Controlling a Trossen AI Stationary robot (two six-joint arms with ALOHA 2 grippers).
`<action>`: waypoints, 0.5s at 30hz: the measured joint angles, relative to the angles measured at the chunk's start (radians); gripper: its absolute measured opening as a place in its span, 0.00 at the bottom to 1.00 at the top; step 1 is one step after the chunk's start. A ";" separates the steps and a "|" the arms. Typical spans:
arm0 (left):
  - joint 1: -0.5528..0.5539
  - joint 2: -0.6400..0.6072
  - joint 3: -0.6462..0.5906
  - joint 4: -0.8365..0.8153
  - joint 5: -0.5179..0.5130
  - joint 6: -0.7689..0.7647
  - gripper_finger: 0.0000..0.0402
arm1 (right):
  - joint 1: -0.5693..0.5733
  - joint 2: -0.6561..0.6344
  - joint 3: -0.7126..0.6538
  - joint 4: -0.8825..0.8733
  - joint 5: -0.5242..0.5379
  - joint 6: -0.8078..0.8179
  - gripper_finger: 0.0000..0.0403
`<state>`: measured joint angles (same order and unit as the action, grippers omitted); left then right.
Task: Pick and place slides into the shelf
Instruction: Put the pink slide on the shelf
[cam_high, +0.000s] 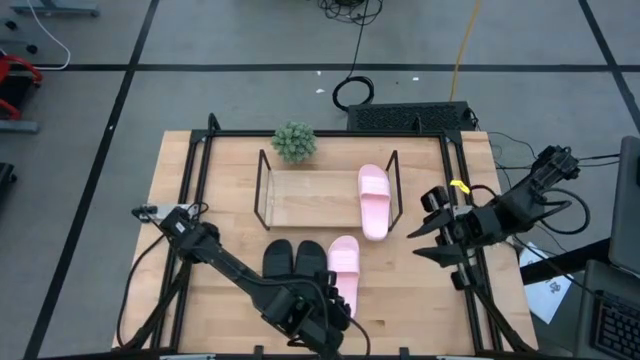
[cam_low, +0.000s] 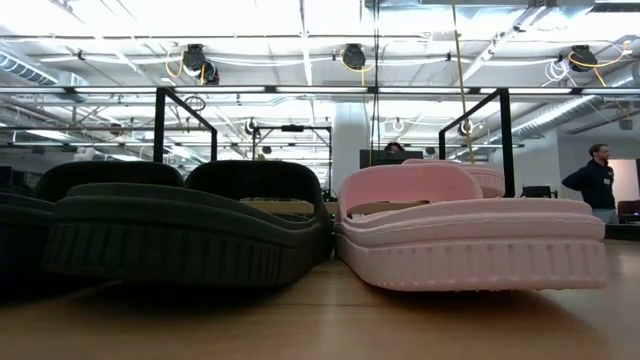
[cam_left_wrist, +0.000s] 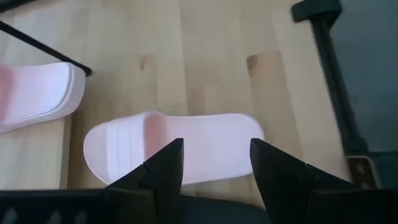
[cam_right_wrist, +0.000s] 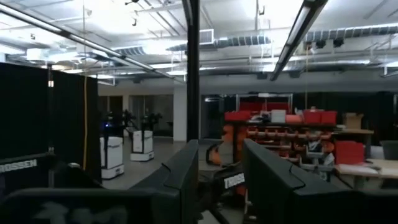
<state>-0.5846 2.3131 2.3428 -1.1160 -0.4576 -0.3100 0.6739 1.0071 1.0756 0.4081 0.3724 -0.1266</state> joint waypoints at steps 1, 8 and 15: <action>0.003 0.006 0.000 -0.002 -0.013 -0.006 0.47 | 0.000 0.002 0.000 -0.002 -0.001 0.007 0.28; 0.046 0.071 0.000 -0.009 -0.038 -0.025 0.47 | 0.002 0.004 0.000 -0.003 -0.007 0.010 0.28; 0.067 0.123 0.000 -0.052 -0.115 -0.089 0.47 | 0.003 0.004 0.000 -0.002 -0.010 0.010 0.28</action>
<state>-0.5176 2.4357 2.3428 -1.1676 -0.5730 -0.3985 0.6765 1.0111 1.0756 0.4057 0.3626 -0.1169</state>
